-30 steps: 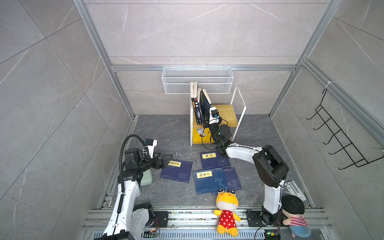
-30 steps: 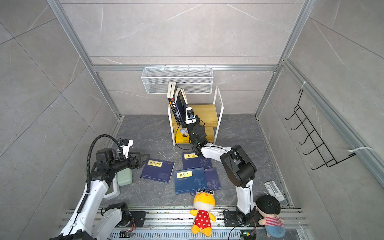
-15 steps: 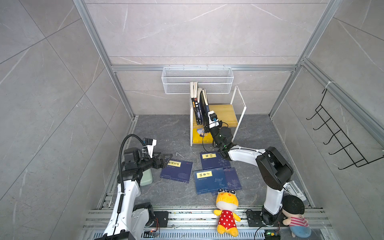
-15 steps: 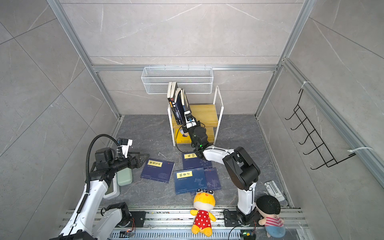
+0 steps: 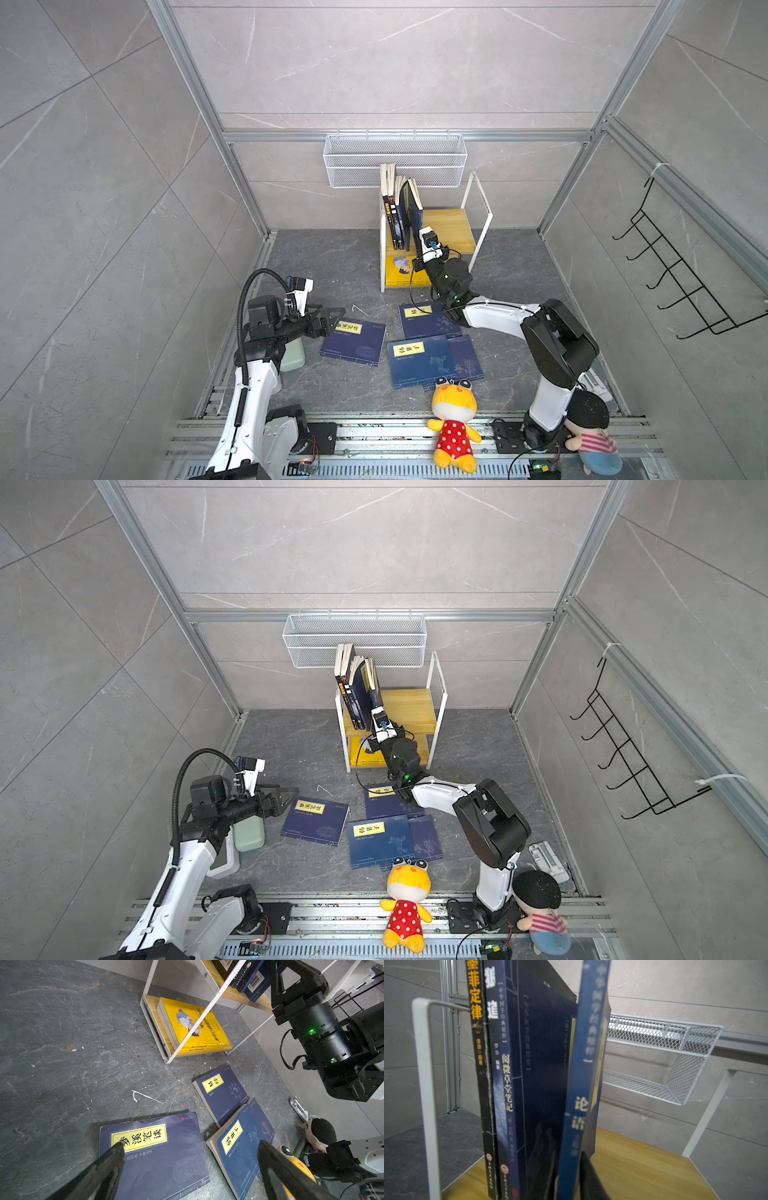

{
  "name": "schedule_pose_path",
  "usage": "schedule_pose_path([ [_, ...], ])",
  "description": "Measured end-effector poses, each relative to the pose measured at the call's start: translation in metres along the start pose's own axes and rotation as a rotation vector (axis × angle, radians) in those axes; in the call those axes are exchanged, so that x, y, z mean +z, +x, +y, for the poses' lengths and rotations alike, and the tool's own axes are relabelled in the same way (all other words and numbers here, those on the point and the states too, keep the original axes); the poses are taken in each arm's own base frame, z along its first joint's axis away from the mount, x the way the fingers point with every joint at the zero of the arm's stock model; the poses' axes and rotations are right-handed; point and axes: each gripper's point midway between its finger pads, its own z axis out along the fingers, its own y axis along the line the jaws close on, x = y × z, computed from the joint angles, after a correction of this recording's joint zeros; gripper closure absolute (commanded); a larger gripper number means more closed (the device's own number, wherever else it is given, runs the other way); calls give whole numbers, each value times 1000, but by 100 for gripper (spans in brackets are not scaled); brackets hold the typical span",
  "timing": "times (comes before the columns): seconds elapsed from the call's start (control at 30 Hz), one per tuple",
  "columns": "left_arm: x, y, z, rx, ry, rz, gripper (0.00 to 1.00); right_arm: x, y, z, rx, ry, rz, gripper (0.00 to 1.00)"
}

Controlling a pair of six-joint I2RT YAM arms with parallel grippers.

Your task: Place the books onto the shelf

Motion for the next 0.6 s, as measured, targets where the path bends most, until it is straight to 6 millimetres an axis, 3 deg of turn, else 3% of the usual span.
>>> schedule_pose_path([
  [0.5,-1,0,0,-1,-1,-3,0,19,2,0,-12,32,5,91],
  [0.6,-1,0,0,-2,-1,-2,0,19,3,0,-11,31,6,82],
])
